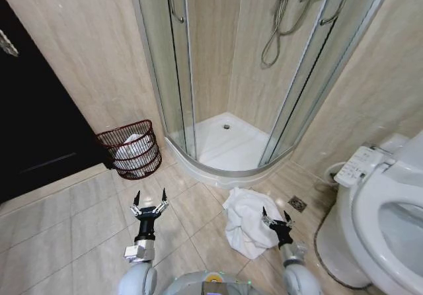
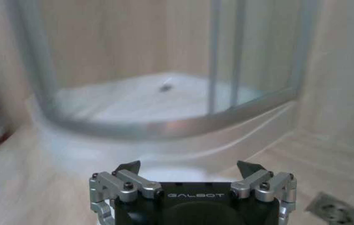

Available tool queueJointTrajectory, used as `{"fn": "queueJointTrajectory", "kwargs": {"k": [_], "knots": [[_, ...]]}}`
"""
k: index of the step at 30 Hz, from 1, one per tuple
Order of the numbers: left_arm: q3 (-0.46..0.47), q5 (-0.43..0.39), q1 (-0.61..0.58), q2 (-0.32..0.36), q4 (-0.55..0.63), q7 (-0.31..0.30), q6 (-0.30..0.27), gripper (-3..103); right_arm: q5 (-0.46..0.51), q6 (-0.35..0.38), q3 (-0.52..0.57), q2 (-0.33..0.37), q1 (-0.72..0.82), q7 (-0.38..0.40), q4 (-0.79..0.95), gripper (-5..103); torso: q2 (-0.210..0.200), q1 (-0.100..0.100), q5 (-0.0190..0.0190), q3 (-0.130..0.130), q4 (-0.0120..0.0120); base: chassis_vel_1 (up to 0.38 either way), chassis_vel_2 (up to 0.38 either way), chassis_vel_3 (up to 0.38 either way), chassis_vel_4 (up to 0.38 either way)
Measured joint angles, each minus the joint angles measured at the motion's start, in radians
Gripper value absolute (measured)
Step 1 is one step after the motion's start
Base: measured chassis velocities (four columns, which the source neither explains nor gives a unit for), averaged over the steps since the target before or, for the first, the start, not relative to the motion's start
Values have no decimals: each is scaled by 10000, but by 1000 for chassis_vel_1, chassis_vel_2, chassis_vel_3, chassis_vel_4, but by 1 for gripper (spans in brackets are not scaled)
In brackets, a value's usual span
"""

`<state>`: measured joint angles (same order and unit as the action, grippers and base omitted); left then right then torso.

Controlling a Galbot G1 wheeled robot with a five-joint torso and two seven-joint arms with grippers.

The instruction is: Discard the used towel into the hamper.

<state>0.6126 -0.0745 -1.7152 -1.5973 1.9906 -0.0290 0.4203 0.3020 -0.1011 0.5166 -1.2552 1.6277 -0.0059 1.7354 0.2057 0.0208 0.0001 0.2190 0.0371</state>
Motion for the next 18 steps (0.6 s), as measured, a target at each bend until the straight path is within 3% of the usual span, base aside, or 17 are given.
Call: {"fn": "queueJointTrajectory", "kwargs": {"k": [4,8,10,11,12,14,15,18], "knots": [[56,-333,40,20,-111,19,203,100,-99,1158,-159,768,215,-1041,-54,100,0,-1,-1,0,-2,0,0,0,0],[119,-640,50,93,-221,28,330,100,-363,1887,-31,948,1,-1750,-293,100,0,-1,2,0,-1,0,0,0,0],[204,-816,54,162,-301,36,413,100,-1011,2385,134,1107,-387,-2754,-656,100,0,-1,-2,0,-1,0,0,0,0],[234,-876,59,203,-330,38,436,100,-1474,2458,203,1157,-661,-3284,-912,100,0,0,-1,0,0,0,0,0,0],[234,-876,59,203,-330,38,436,100,-1474,2458,203,1157,-661,-3284,-912,100,0,0,-1,0,0,0,0,0,0],[274,-1041,69,339,-365,40,457,100,-2856,2205,302,1175,-1353,-4422,-1555,100,0,0,0,1,1,0,0,0,0],[274,-1041,69,339,-365,40,457,100,-2856,2205,302,1175,-1353,-4422,-1555,100,0,0,0,1,1,0,0,0,0],[315,-1292,104,452,-377,49,472,100,-4143,1833,105,1258,-2068,-4898,-1919,100,0,0,0,1,0,0,0,0,0]]}}
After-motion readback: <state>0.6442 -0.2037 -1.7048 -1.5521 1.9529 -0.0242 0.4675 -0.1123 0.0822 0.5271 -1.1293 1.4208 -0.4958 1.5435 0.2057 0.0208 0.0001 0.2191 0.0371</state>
